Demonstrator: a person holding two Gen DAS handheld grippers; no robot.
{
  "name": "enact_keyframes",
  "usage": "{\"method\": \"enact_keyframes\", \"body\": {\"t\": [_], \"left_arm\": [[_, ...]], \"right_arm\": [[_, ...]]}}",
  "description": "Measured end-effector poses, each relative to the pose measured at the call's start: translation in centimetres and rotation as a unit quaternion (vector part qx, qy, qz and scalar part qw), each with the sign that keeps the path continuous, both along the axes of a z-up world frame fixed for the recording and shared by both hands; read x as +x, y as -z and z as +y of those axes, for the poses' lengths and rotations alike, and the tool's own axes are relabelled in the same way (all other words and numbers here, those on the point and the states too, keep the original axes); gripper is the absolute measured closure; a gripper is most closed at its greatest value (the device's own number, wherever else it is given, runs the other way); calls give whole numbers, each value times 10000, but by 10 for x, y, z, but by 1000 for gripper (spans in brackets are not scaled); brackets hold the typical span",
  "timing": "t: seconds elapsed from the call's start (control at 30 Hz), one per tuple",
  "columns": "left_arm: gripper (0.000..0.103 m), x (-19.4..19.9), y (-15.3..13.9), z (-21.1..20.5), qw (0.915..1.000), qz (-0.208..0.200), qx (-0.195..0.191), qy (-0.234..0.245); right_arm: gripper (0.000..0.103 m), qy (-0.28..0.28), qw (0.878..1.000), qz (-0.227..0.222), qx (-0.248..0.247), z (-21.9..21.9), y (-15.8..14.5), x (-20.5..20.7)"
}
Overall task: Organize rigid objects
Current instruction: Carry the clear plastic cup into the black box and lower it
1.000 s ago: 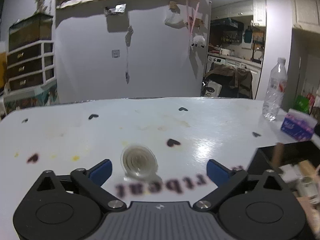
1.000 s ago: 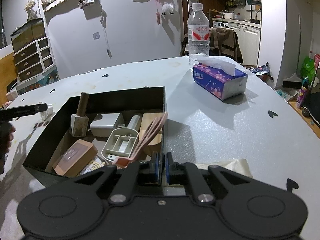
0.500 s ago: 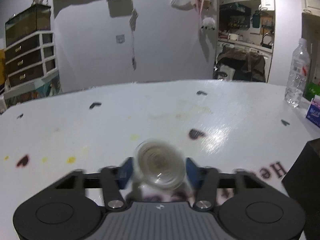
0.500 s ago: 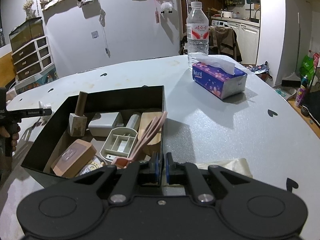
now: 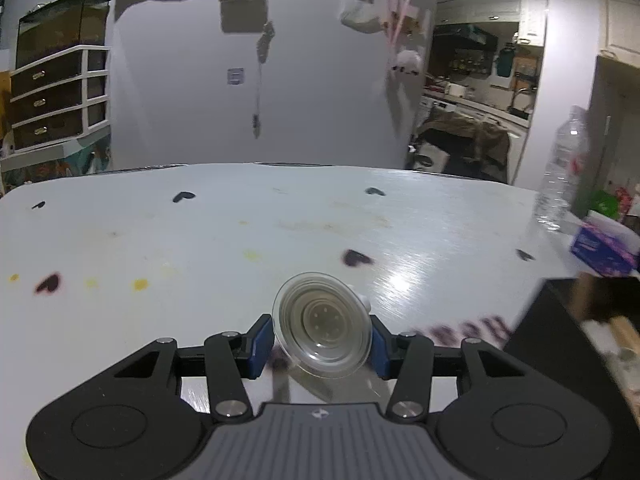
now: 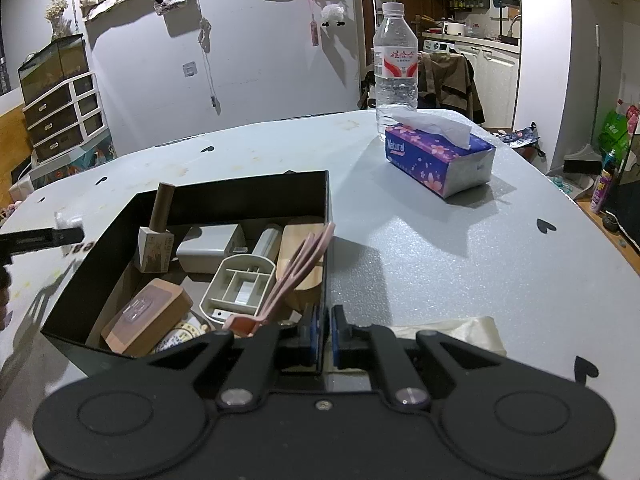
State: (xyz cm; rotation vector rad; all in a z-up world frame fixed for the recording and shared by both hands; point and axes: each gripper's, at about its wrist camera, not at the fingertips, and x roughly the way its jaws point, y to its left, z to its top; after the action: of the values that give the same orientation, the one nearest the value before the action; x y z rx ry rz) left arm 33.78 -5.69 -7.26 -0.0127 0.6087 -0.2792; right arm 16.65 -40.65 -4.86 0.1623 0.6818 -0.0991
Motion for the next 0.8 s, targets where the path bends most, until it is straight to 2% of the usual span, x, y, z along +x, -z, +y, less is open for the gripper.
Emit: {"method": "enact_keyframes", "body": {"t": [0.27,0.53,0.63,0.8], "left_arm": [[53,-45,-32,-6,9978,-33,-609,276],[53,-76,-68,-56,9913,81,-942,914],[53,-78,-71,-77,9887,261,-1137,936],[53,-71,-65,-110,9789,757,-1659,927]], "right_arm": [[97,24,10000,-14,11,1,1,0],[97,37,10000,-21,7,1,0,-1],[97,43,10000,-28,6,1,0,-1],[97,30,10000,-38,25,0,1,-1]]}}
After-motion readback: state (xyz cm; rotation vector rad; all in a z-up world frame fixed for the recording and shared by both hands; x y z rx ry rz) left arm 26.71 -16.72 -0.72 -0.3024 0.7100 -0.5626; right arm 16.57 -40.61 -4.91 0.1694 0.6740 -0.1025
